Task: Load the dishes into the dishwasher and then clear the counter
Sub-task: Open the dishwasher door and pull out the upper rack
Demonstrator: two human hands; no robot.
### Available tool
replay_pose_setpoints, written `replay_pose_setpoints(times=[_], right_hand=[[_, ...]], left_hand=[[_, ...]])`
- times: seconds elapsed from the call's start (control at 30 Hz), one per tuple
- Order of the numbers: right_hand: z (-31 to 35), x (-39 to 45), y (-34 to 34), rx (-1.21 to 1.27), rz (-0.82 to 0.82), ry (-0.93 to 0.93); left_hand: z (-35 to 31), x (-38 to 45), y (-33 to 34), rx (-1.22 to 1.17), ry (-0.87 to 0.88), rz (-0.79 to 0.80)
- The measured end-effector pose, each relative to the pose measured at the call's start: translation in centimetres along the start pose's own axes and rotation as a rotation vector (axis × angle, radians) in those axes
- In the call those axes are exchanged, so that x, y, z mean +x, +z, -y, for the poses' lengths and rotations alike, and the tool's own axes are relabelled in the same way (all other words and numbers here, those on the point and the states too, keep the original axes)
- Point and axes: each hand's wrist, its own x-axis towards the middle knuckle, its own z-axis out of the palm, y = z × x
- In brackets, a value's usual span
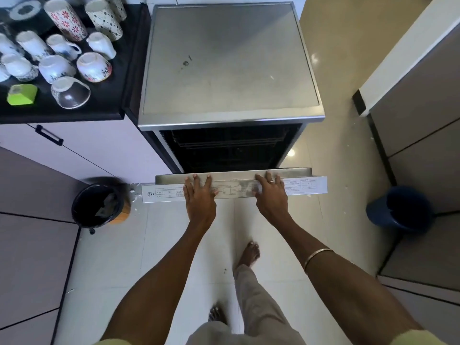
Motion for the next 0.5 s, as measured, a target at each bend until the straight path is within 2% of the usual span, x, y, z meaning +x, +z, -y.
replay_pose_setpoints(times=[0.23,0.5], right_hand=[[-3.1,-5.8,3.4,-0.083,0.097,-0.052],[-6.2,-12.6,7.1,-0.130,0.276,-0.045]], left_hand=[[3.3,-6.6,2.3,-0.020,0.110,0.058],[5.7,-14.1,5.8,0.006,0.103,0.148]])
